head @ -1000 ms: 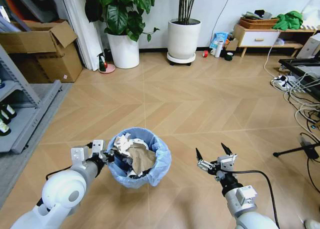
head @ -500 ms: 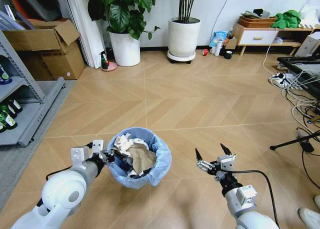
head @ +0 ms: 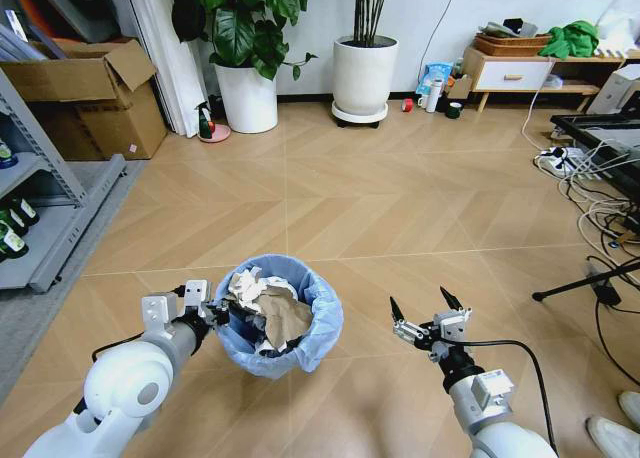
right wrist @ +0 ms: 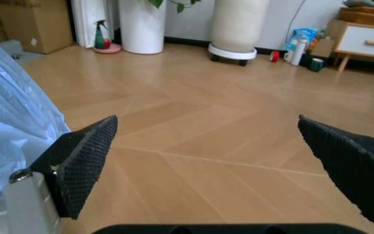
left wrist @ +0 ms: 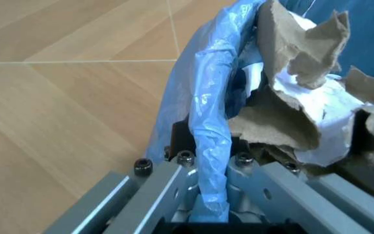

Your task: Pick up the trash bin and place the garbage on the floor into it.

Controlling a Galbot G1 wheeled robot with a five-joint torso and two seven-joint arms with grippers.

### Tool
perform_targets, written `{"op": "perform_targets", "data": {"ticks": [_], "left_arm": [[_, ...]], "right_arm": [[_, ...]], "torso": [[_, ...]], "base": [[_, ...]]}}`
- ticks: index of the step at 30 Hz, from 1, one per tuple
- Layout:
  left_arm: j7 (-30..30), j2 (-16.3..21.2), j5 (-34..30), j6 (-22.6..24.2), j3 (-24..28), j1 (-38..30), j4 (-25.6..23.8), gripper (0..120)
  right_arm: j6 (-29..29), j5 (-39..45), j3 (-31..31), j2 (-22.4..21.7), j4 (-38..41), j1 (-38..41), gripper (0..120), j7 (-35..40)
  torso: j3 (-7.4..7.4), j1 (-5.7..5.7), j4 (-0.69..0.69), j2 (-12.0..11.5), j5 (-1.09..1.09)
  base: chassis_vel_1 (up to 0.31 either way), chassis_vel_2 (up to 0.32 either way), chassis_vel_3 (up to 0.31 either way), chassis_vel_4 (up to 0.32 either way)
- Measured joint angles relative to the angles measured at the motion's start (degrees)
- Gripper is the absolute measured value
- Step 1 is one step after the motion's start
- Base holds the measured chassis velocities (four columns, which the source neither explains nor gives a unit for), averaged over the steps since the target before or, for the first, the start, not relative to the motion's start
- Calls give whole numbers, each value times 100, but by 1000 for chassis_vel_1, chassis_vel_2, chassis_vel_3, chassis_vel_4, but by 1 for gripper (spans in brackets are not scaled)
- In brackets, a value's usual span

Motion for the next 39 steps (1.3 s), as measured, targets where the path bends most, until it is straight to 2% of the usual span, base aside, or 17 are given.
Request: {"op": "perform_targets", "data": {"ticks": [9,12,18,22,28,30,33,34,39], "left_arm": [[-5,-17,14,-5,3,-1,19,0],[-205,-83,-54,-24,-30,-1,47,0],[-1391,-419,-485,-131,-175,-17,358,0],[-1711,-661,-755,-299,-234,-130,610,0],[-1777,-900,-888,-470,-264,-338,922,0],[-1747,-1057,-912,-534,-336,-457,1179,0],[-1713,-1108,-859,-548,-374,-492,1312,0],[-1670,-1166,-763,-565,-444,-522,1527,0],[-1587,-1213,-674,-567,-644,-612,1910,0]], "right_arm": [[70,-12,4,29,-47,31,100,-27],[160,-35,3,38,-105,60,100,-70],[207,-40,1,39,-185,130,100,-70],[223,-38,-15,42,-211,145,100,-71],[258,-34,-17,34,-232,140,100,-71],[289,-29,2,27,-232,112,100,-71],[314,-28,19,25,-232,97,100,-71],[355,-26,37,25,-234,86,100,-71],[431,-21,59,31,-272,92,100,-71]], "torso": [[0,0,0,0,-3],[0,0,-1,0,-1],[0,0,0,0,-2],[0,0,1,0,-1],[0,0,-1,0,0],[0,0,-1,0,-2],[0,0,-1,0,-1],[0,0,-1,0,-2],[0,0,-1,0,-1]], "base": [[-112,-98,106,100],[-15,-22,28,15],[0,0,0,0],[0,0,0,0],[0,0,0,0],[0,0,0,0],[0,0,0,0],[0,0,0,0],[0,0,0,0]]}}
